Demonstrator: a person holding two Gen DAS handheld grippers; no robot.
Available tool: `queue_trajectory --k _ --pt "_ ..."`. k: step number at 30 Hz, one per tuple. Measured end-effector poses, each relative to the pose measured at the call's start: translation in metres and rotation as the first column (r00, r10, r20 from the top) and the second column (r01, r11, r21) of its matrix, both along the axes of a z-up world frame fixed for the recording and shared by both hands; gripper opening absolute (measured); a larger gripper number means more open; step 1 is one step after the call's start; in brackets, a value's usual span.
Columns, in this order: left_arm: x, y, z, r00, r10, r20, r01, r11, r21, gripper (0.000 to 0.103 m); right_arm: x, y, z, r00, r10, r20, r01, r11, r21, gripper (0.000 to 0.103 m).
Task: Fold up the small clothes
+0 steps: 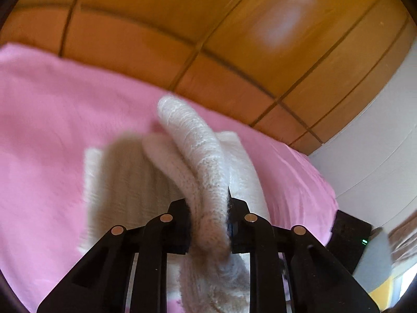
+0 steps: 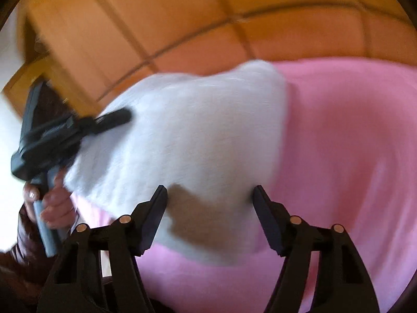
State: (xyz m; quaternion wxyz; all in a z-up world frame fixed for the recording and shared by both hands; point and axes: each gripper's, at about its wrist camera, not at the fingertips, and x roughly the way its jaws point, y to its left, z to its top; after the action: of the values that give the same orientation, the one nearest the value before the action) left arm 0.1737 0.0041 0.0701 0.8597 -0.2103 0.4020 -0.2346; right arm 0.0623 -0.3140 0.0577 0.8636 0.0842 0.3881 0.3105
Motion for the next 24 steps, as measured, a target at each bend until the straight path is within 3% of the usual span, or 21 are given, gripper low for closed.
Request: queue_trajectory --k 3,7,9,11,13,16,18,21,24 --pt "-0.006 0.025 -0.006 0.999 0.052 0.003 -0.052 0.998 0.034 0.019 -0.010 0.036 0.002 0.997 0.053 0.056 -0.050 0.997 -0.063 0.078" --pt "0.001 0.047 -0.058 0.983 0.134 -0.122 -0.115 0.982 0.151 0.019 -0.005 0.070 -0.015 0.995 0.087 0.046 -0.079 0.986 -0.147 0.082" --pt "0.000 0.050 -0.073 0.978 0.158 -0.137 -0.133 0.975 0.179 0.020 0.001 0.086 -0.017 0.992 0.114 0.051 -0.105 0.982 -0.159 0.087" --pt "-0.006 0.048 -0.071 0.978 0.185 -0.097 -0.162 0.965 0.205 0.021 -0.004 0.089 -0.018 0.990 0.130 0.055 -0.118 0.977 -0.180 0.090" --pt "-0.011 0.043 -0.065 0.974 0.218 -0.063 -0.194 0.945 0.264 0.029 0.004 0.095 -0.016 0.989 0.138 0.053 -0.125 0.972 -0.197 0.090" --pt "-0.017 0.036 -0.057 0.972 0.233 -0.015 -0.214 0.914 0.344 0.033 0.008 0.087 -0.002 0.989 0.148 0.018 -0.144 0.980 -0.139 0.089" --pt "-0.018 0.033 -0.053 0.970 0.242 0.012 -0.227 0.887 0.402 0.043 0.011 0.073 0.017 0.993 0.111 0.037 -0.107 0.991 -0.085 0.089" --pt "-0.021 0.038 -0.051 0.968 0.251 0.008 -0.233 0.885 0.404 0.043 0.029 0.063 0.036 0.997 0.055 0.051 -0.053 0.998 -0.036 0.089" --pt "-0.030 0.043 -0.050 0.966 0.257 0.007 -0.238 0.886 0.397 0.043 0.055 0.067 0.047 0.998 0.001 0.070 0.003 0.998 -0.065 0.085"
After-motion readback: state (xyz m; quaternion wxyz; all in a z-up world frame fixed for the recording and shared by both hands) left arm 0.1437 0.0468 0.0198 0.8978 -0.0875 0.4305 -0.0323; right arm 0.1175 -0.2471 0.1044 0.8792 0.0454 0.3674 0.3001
